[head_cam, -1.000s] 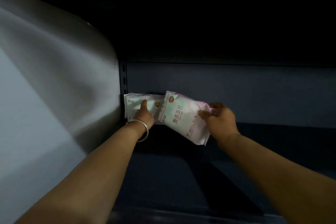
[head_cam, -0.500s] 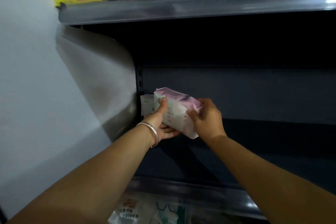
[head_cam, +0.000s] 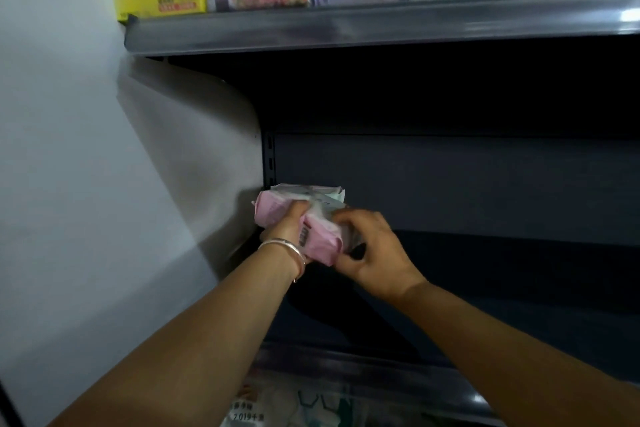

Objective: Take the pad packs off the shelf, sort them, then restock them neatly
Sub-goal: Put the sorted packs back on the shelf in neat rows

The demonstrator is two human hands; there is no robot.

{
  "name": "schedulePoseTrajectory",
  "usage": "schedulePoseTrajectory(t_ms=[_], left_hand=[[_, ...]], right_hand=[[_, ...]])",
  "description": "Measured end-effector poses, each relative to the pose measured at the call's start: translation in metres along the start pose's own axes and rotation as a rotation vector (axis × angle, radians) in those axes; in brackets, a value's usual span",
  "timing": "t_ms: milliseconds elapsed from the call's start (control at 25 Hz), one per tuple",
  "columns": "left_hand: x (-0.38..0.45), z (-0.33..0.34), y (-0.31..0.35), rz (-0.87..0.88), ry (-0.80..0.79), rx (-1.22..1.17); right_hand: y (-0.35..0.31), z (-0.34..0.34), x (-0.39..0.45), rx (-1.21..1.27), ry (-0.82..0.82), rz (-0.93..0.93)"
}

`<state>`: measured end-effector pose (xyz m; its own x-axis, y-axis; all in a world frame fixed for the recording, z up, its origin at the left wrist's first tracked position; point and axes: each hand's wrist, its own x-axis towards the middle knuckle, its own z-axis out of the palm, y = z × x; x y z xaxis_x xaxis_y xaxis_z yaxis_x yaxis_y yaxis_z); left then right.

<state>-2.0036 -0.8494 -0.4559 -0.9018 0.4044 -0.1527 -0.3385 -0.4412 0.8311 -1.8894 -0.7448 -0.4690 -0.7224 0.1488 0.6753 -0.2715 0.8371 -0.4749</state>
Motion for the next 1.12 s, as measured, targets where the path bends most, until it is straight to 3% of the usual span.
schedulePoseTrajectory(t_ms=[120,200,280,400,520,600,1120], left_hand=[[-0.006,-0.005,-0.004,0.071,-0.068,-0.154],[-0.011,-0.006,-0.007,0.089,-0.175,-0.194],[-0.013,-0.008,-0.006,0.086,-0.222,-0.182],[-0.006,-0.015,0.0,0.118,-0.026,-0.03],[0.009,-0.028,0.012,0.292,0.29,0.433],[0.021,-0.038,0.015,0.391,0.379,0.69],[0.062,-0.051,0.006,0.3,0.193,0.954]], right_hand=[[0.002,-0.005,0.01,0.585,0.06,0.678],[0.006,0.001,0.015,0.907,-0.042,0.884],[0.007,0.007,0.022,1.039,0.014,0.874],[0.013,0.012,0.034,0.961,0.179,0.803],[0.022,0.018,0.043,0.651,0.161,0.691],[0.025,0.028,0.046,0.556,0.102,0.634],[0.042,0.074,0.092,0.228,0.058,0.643]])
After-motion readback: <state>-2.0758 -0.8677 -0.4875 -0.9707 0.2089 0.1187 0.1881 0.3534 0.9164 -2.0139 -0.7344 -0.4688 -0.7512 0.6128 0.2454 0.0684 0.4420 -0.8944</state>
